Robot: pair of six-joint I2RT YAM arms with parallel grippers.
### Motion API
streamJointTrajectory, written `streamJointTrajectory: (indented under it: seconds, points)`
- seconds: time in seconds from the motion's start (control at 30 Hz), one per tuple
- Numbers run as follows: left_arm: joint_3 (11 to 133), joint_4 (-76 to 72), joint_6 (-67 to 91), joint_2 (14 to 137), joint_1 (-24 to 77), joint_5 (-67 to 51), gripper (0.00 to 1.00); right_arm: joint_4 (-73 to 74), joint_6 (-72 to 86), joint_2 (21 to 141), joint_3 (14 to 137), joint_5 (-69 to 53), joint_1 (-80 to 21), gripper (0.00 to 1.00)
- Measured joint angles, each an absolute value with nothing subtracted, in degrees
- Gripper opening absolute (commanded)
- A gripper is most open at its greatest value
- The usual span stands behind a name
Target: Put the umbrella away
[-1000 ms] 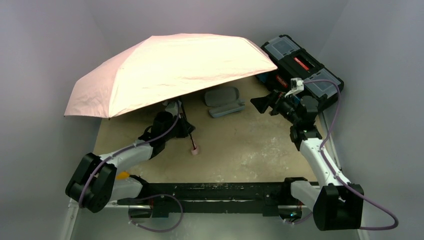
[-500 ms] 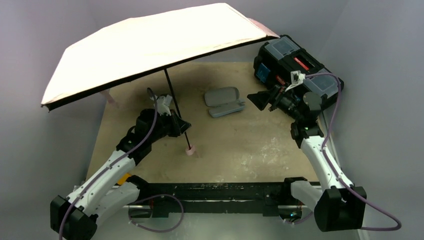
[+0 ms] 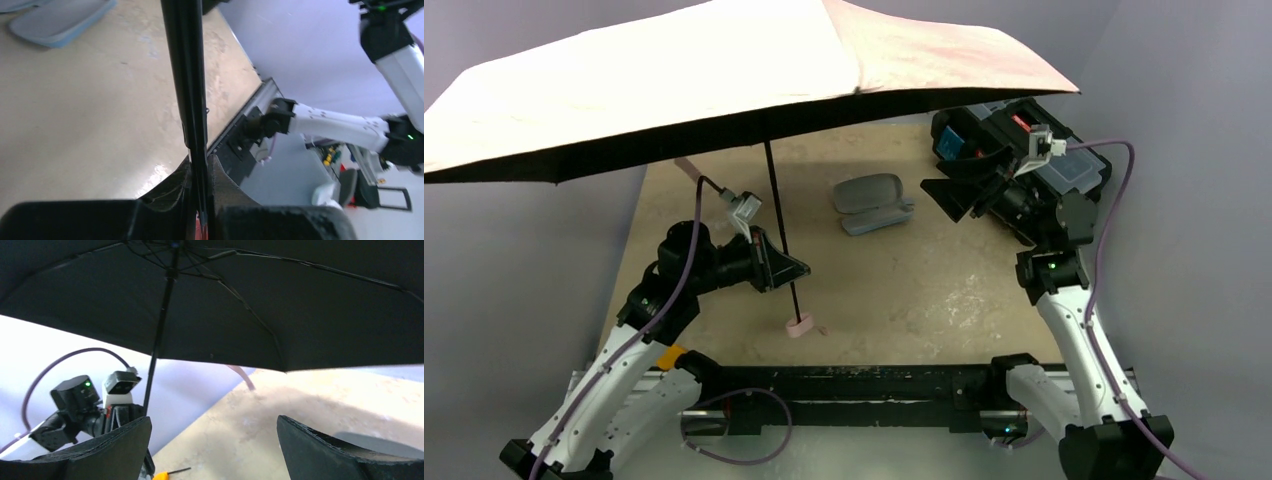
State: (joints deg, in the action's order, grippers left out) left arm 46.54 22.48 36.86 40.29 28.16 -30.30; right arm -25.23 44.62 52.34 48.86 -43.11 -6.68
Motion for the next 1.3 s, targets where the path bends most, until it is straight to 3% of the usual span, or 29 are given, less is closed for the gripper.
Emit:
streamJointTrajectory:
  seconds: [0.37,0.67,1.03,1.3]
  points:
    - [48.42,23.70,39.90,36.51,28.21,-41.06,0.00,-31.33,49.25,51.40,51.92,-42.26,-14.17,0.99]
    - [48.88,25.45,40.77,35.64,28.29,-43.18,0.00,-27.73,48.36,55.48,57.93,-33.47,-24.45,0.98]
    - [56.93,37.10,39.13,37.50,30.44,-33.43,0.00,-13.37,45.06,69.45,75.57,-12.32,-39.59,0.86]
    - [59.61,44.36,37.04,38.48,32.88,-24.29,0.00,-7.20,44.77,81.10,85.12,-3.66,-45.28,0.87]
